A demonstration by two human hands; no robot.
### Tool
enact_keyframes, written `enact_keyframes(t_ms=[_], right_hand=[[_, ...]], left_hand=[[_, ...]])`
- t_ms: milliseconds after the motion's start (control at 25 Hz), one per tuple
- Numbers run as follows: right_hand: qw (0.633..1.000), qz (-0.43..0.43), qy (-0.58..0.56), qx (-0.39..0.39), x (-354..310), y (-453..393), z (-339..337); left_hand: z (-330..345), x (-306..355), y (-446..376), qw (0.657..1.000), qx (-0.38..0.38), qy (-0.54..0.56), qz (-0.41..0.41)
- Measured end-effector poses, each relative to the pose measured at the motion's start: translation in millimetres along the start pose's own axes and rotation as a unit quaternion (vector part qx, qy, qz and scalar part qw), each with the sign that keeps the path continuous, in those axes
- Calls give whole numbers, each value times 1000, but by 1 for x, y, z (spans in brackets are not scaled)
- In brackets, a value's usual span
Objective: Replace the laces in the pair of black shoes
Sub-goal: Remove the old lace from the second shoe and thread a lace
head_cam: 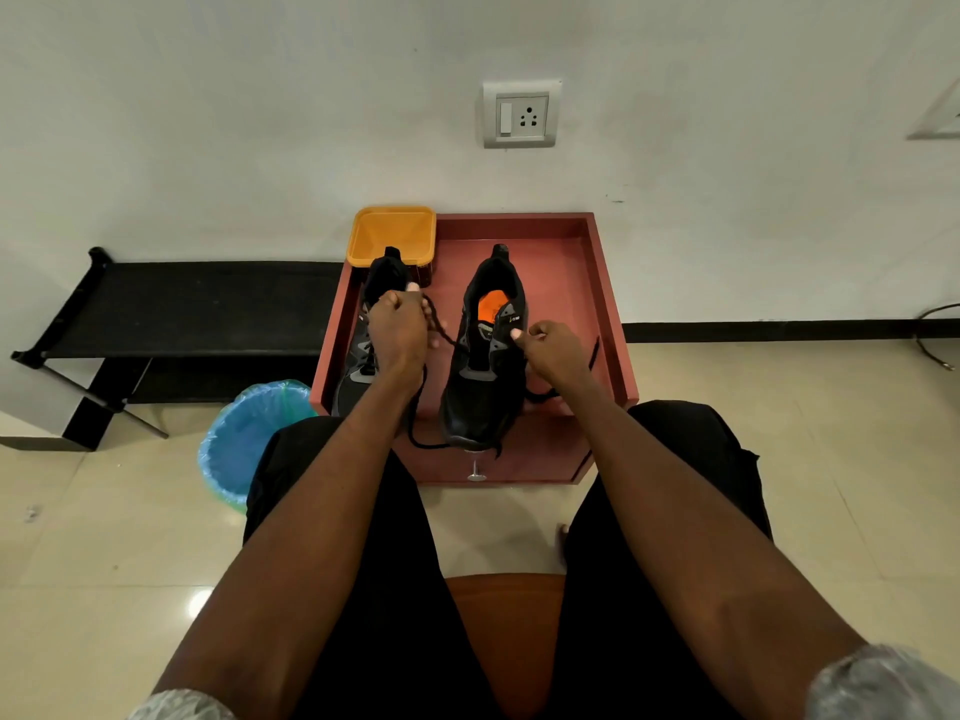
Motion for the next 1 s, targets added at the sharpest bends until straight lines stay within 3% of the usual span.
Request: enact_keyframes(t_ms=[120,240,360,480,560,680,840,920,1000], right_hand=[[999,-46,-2,-15,-14,8,13],[999,-41,15,-16,-14,7,19],[999,-39,16,-8,-18,3,16],[999,-31,6,-8,-19,3,14],[1000,-28,-1,-14,-17,1,14],[999,-32,-3,-4,-17,1,8],[999,-27,-36,12,-16,-5,-4],[999,-27,-38,22,-15,-8,-8],[998,-12,-51,43,-13,-8,-12]], left_hand=[[14,-14,0,973,-92,-210,-4],[37,-32,5,870,-246,-425,42],[49,-49,15,780,-354,-513,61],[52,-47,14,751,-356,-548,101],[51,-43,12,767,-335,-534,118],[42,-36,3,838,-281,-458,97],[5,-9,-14,948,-68,-305,55],[-12,-4,-15,978,30,-206,16],[-28,-7,-18,992,116,-26,-52]])
Point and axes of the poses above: each hand's wrist, its own y-axis away from the middle knuckle, its own z-axis out of the palm, x = y × z, the point moved 7 cm from there along -y, towards the middle knuckle, and after that the axes turned 1 degree about -x, right-handed, at the moved point
